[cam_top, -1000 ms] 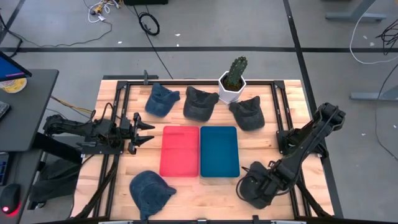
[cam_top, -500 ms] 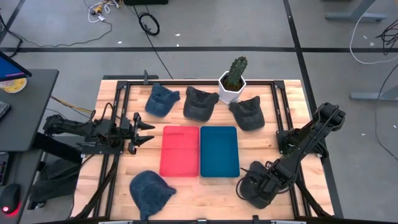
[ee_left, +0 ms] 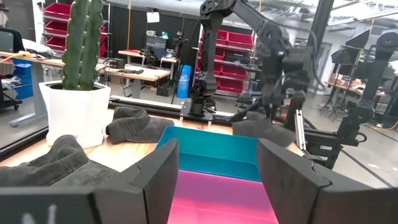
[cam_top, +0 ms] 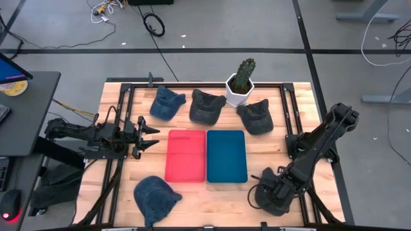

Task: Pick & Place hat
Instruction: Put the bottom black cap into the blue bin

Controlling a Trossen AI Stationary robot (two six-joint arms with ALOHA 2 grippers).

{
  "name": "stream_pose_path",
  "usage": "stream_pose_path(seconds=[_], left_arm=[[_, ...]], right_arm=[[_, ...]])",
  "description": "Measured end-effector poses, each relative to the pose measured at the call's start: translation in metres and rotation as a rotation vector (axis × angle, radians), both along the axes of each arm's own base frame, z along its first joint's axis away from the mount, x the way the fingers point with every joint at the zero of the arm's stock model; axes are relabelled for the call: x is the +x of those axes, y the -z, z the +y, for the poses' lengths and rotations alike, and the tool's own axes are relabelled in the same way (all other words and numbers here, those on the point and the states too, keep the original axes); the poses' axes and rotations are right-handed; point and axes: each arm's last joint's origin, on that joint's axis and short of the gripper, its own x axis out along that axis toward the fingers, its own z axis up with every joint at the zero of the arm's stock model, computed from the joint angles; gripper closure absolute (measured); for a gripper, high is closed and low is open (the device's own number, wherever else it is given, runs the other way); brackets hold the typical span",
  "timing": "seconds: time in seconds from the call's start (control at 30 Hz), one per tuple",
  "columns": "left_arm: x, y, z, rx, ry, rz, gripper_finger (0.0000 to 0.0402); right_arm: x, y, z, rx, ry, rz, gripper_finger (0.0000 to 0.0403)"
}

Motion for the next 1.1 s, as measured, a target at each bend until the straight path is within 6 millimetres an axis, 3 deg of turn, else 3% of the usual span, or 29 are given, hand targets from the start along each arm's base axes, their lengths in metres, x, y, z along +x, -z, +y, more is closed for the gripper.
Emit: stream_pose_path(seconds=[0.3,0.47,0.6,0.77,1.1], left_arm=[[0.0,0.0,0.0,0.0,-0.001,0.0,0.0181],[0.0,0.0,0.0,0.0,-0.001,0.0,0.0181],[0.0,0.0,0.0,0.0,-0.001,0.0,0.0181],[0.0,0.0,0.0,0.0,0.0,0.0,0.0181],[0.0,0.0,0.0,0.0,0.0,0.0,0.0181]], right_arm=[[0.003,-0.074,-0.011,-0.101,-0.115,-0.127,0.0402],[0.009,-0.104,-0.024,-0.189,-0.195,-0.209,0.0402],[0.024,-0.108,-0.04,-0.223,-0.157,-0.245,0.0402],[0.049,-0.104,-0.058,-0.249,-0.309,-0.296,0.0403],[0.097,-0.104,-0.095,-0.251,-0.354,-0.506,0.0403]])
